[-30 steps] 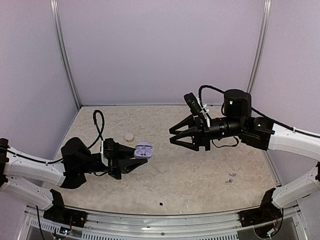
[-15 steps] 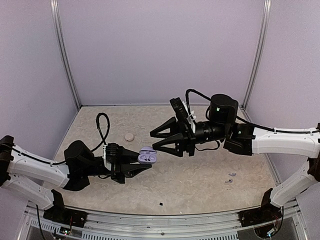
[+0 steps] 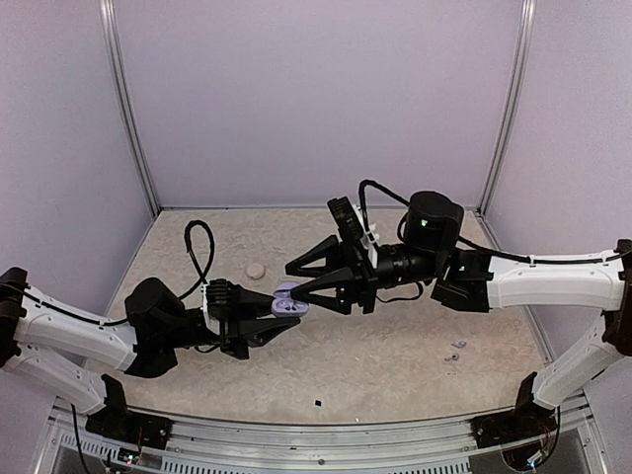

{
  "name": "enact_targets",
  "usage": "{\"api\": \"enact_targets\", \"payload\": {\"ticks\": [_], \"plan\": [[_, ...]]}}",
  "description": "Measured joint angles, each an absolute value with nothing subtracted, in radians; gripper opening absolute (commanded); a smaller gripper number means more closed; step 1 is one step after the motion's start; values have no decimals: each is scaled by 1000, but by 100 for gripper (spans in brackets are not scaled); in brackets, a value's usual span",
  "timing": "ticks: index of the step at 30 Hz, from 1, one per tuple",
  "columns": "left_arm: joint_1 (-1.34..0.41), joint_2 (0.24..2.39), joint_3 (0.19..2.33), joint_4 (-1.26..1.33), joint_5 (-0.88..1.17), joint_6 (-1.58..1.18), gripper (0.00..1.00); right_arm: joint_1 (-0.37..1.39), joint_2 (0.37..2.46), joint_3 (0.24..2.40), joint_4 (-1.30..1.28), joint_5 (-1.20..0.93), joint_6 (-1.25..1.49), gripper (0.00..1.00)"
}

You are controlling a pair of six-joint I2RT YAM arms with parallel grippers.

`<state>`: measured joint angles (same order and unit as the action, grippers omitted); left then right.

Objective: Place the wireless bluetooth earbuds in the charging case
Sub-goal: Pass from the left arm to the right

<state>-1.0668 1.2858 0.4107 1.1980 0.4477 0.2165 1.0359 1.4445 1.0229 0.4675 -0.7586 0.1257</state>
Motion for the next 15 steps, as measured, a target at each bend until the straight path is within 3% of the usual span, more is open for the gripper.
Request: {"api": "enact_targets", "payload": {"ticks": [10, 15], "plan": [[-1074, 1286, 411, 1203, 427, 236, 0, 1039, 1478, 1023, 508, -761, 154, 30], [-1075, 1286, 411, 1205, 414, 241, 0, 1039, 1479, 1023, 516, -764, 161, 29]]}}
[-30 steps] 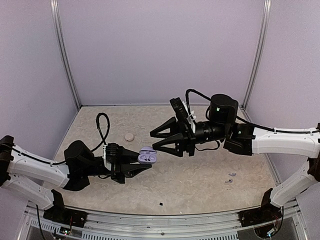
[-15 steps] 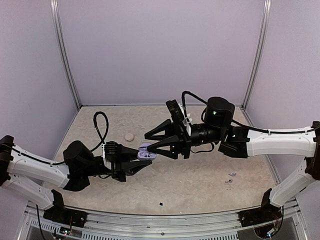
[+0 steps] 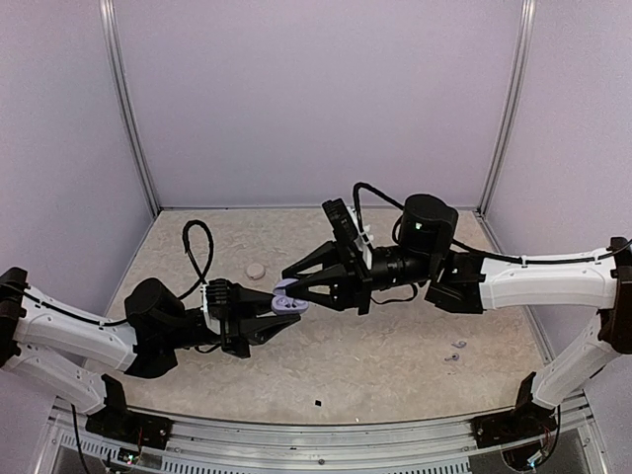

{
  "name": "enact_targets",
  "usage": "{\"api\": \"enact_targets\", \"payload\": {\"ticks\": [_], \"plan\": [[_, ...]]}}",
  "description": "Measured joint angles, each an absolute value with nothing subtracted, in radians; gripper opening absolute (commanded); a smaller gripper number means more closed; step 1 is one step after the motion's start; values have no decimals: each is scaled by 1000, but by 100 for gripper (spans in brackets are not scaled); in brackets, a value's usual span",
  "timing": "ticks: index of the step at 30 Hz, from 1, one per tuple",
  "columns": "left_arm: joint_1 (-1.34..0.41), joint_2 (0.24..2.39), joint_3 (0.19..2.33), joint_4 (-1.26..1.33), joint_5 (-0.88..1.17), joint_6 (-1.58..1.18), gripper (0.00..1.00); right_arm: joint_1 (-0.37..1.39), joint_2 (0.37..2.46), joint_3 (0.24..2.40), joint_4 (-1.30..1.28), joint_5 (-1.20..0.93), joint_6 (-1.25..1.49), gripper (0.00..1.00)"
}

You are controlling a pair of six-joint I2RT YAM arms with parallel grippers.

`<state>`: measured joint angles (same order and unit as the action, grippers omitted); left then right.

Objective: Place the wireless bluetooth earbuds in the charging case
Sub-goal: Pass from the left arm to the right

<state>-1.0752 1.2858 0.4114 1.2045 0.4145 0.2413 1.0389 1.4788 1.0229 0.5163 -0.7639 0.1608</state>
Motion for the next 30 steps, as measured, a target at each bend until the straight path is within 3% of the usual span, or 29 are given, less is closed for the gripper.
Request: {"api": "enact_targets", "payload": {"ticks": [5, 13, 22, 30], "plan": [[-1075, 1286, 412, 1203, 412, 250, 0, 1039, 1489, 1024, 530, -771, 178, 32], [-1075, 1285, 416, 1185, 403, 268, 1, 1039, 1501, 1038, 525, -783, 189, 18], [-1078, 1269, 416, 1162, 395, 280, 20, 1039, 1501, 1054, 490, -781, 173, 8], [-1079, 1255, 416, 1124, 376, 293, 25, 1039, 1498, 1067, 438, -760, 134, 6]]}}
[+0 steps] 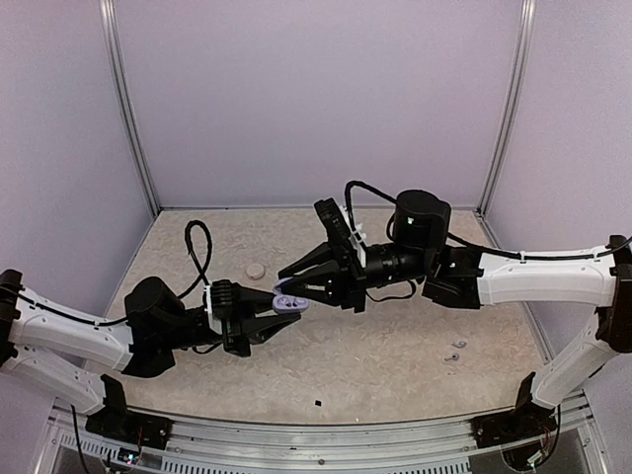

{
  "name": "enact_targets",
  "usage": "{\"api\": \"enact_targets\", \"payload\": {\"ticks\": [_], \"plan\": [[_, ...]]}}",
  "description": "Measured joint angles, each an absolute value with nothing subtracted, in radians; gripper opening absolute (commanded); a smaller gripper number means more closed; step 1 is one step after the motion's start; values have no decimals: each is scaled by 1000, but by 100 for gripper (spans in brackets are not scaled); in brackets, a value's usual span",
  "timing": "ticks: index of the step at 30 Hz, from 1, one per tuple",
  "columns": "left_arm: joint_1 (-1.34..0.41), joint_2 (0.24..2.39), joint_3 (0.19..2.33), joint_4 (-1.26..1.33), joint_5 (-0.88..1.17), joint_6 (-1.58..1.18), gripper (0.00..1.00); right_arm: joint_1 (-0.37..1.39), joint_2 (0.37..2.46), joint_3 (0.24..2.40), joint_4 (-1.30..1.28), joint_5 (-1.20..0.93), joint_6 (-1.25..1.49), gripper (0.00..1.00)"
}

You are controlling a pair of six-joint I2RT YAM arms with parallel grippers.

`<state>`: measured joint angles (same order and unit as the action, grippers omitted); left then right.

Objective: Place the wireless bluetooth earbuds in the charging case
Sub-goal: Pass from the left arm to the right, then pass from the right arm to the left

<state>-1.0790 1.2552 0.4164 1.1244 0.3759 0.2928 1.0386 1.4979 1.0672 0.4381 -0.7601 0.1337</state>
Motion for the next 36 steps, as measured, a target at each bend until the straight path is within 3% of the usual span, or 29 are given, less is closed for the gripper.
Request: {"api": "enact_targets", "payload": {"ticks": [13, 18, 22, 25, 27, 31, 33, 36], "plan": [[-1079, 1250, 416, 1072, 337, 304, 31, 1039, 1494, 1082, 350, -695, 97, 6], [-1079, 1250, 416, 1061, 332, 305, 29, 1039, 1494, 1082, 340, -686, 95, 6], [-1079, 1250, 416, 1056, 329, 305, 20, 1039, 1493, 1085, 331, -686, 89, 7], [-1079, 1250, 416, 1048, 331, 307, 12, 1039, 1491, 1088, 317, -690, 79, 16], [-1079, 1249, 416, 1045, 332, 308, 9, 1039, 1490, 1088, 310, -689, 72, 37], [-1077, 1249, 416, 1037, 336, 315, 7, 1039, 1480, 1088, 293, -668, 69, 59], [-1074, 1248, 416, 1037, 339, 316, 5, 1037, 1465, 1088, 282, -657, 70, 66], [-1066, 1248, 416, 1038, 344, 316, 4, 1025, 1423, 1088, 252, -637, 70, 69]]}}
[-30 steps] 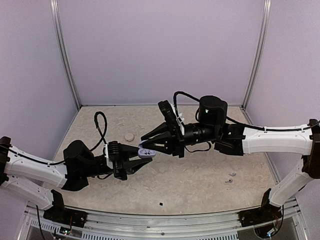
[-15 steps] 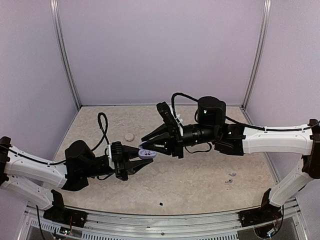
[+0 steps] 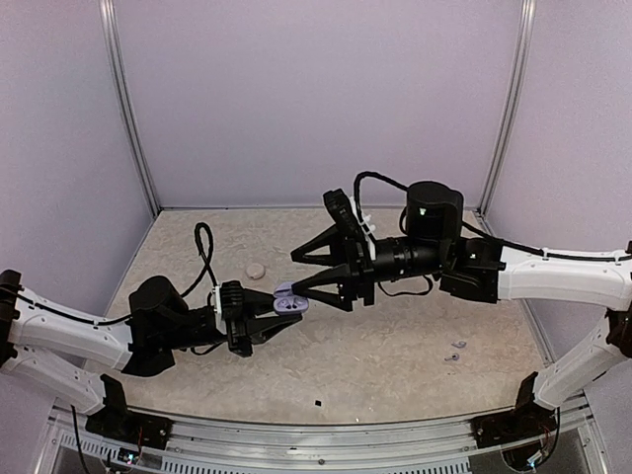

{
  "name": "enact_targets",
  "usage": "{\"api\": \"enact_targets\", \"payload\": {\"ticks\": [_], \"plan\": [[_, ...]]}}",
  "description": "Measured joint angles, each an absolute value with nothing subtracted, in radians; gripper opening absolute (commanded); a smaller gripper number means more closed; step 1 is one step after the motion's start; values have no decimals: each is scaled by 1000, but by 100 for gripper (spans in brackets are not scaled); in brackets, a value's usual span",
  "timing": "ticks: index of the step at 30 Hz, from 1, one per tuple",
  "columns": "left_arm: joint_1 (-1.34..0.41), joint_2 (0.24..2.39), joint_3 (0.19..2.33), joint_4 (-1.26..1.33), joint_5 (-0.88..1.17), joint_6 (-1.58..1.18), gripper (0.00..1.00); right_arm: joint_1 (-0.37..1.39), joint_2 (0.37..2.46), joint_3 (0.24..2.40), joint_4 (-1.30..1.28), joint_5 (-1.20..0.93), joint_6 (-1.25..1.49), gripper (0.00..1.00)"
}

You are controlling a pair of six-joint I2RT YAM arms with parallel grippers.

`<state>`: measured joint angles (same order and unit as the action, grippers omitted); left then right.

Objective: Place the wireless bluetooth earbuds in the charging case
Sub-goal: Pass from the right arm to the left, then move the left earbud to the center of the board.

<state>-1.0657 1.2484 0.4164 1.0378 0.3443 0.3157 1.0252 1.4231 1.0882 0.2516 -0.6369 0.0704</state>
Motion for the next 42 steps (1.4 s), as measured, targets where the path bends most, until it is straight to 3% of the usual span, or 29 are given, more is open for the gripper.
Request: {"api": "enact_targets", "payload": {"ticks": [10, 15, 23, 31, 42], "plan": [[-1041, 1254, 414, 1047, 365, 287, 4, 816, 1165, 1022, -66, -414, 188, 66], [-1024, 1276, 408, 1076, 382, 253, 4, 725, 1134, 962, -355, -240, 307, 62], [-1004, 1297, 384, 1129, 404, 220, 4, 679, 1091, 725, -605, -98, 594, 58], [-1000, 1297, 362, 1164, 411, 202, 4, 663, 1027, 614, -684, -4, 807, 53], [-1000, 1297, 354, 1183, 410, 198, 4, 641, 1091, 587, -691, 70, 924, 57]]}}
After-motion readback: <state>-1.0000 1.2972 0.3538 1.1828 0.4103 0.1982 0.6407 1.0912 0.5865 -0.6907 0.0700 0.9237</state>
